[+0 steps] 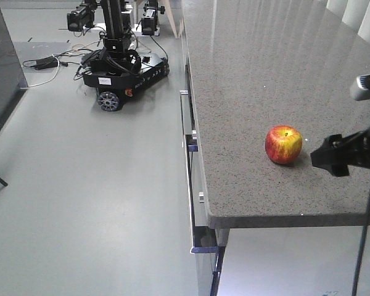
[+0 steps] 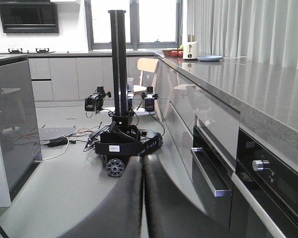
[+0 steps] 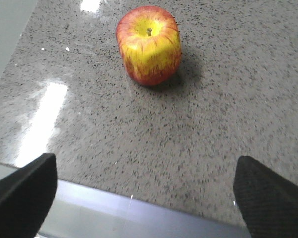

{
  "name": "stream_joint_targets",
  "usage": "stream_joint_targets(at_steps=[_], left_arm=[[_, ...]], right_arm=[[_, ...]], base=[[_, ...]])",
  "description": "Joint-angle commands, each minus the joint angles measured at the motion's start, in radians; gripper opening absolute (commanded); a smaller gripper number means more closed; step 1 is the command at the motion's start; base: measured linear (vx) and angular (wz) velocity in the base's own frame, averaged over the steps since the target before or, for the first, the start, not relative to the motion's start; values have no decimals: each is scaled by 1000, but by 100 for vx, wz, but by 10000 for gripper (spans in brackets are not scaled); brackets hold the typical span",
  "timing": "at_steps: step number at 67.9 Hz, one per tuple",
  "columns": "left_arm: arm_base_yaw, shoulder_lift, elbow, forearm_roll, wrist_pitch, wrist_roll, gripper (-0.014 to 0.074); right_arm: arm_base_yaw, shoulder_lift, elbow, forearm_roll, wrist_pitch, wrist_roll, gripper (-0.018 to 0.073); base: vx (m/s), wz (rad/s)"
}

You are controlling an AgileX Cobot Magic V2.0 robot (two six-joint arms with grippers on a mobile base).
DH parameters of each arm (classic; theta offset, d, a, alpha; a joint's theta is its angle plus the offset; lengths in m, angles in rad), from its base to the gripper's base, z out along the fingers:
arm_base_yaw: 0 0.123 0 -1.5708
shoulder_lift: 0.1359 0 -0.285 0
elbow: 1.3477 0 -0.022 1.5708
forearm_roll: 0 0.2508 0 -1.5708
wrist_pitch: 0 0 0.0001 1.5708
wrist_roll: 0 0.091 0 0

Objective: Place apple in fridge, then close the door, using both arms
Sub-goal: 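Reach the right gripper down over the red-yellow apple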

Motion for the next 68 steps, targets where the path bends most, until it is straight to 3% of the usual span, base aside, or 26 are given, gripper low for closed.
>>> stream_joint_targets(at_steps=[1,20,44,68], left_arm=[[-1,-16,29,-3,-77,-9,-6],[-1,-16,29,-3,-77,-9,-6],[-1,-16,29,-3,-77,-9,-6],[-1,-16,29,-3,-77,-9,-6]], right_arm=[[-5,53,-76,41,-52,-53,702],[17,252,-221,86,-47,-152,694],[68,470,-405,31,-57,-152,683],[68,579,-460,37,-72,-152,627]], base=[[0,0],[0,0],[0,0],[0,0]])
